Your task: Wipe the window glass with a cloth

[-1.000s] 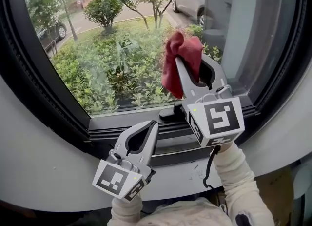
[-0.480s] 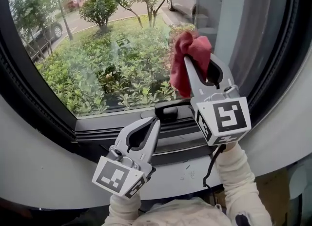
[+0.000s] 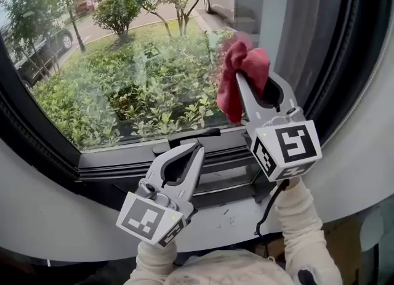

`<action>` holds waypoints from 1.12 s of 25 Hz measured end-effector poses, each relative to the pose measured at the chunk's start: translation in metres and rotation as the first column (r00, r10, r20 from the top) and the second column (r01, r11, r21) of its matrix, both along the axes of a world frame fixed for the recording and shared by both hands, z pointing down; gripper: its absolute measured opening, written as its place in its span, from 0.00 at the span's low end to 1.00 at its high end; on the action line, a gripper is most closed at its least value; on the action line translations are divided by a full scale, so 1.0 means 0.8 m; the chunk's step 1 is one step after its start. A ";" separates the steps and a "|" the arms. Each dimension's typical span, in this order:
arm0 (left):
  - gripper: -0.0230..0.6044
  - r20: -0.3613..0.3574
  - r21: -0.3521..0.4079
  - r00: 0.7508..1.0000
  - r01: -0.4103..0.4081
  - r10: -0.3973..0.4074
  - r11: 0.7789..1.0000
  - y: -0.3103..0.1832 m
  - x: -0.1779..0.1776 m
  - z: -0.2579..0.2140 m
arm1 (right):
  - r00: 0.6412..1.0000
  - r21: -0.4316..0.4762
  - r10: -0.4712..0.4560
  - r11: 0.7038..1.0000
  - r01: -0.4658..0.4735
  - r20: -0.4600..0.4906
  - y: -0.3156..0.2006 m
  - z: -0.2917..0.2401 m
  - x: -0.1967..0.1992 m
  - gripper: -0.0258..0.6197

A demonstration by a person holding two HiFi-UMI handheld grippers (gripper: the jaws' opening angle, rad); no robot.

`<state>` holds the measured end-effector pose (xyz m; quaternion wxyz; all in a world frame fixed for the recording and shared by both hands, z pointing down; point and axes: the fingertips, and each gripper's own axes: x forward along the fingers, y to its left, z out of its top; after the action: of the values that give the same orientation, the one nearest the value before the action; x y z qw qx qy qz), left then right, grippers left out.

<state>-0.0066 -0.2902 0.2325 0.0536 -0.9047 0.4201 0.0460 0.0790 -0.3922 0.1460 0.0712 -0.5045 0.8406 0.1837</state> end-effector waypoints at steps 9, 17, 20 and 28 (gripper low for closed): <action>0.04 0.016 0.006 0.999 0.033 -0.034 0.999 0.022 0.000 -0.004 | 0.973 -0.015 -0.220 0.975 0.221 0.064 0.067 0.012 -0.014 0.20; 0.04 0.028 -0.003 0.999 0.028 -0.028 1.000 0.055 -0.005 0.002 | 0.944 -0.086 -0.315 0.942 0.323 0.101 0.160 0.080 -0.012 0.20; 0.04 0.027 -0.017 0.999 0.021 -0.021 1.000 0.068 -0.009 0.009 | 0.940 -0.129 -0.321 0.934 0.334 0.115 0.184 0.112 -0.017 0.20; 0.04 0.026 -0.021 1.000 0.003 -0.003 1.000 0.101 -0.018 0.014 | 0.922 -0.153 -0.364 0.911 0.382 0.134 0.219 0.124 -0.051 0.20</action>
<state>-0.0212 -0.2097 0.2439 0.0494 -0.9051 0.4213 0.0296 0.0380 -0.2169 0.2455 0.1031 -0.3475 0.9297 0.0656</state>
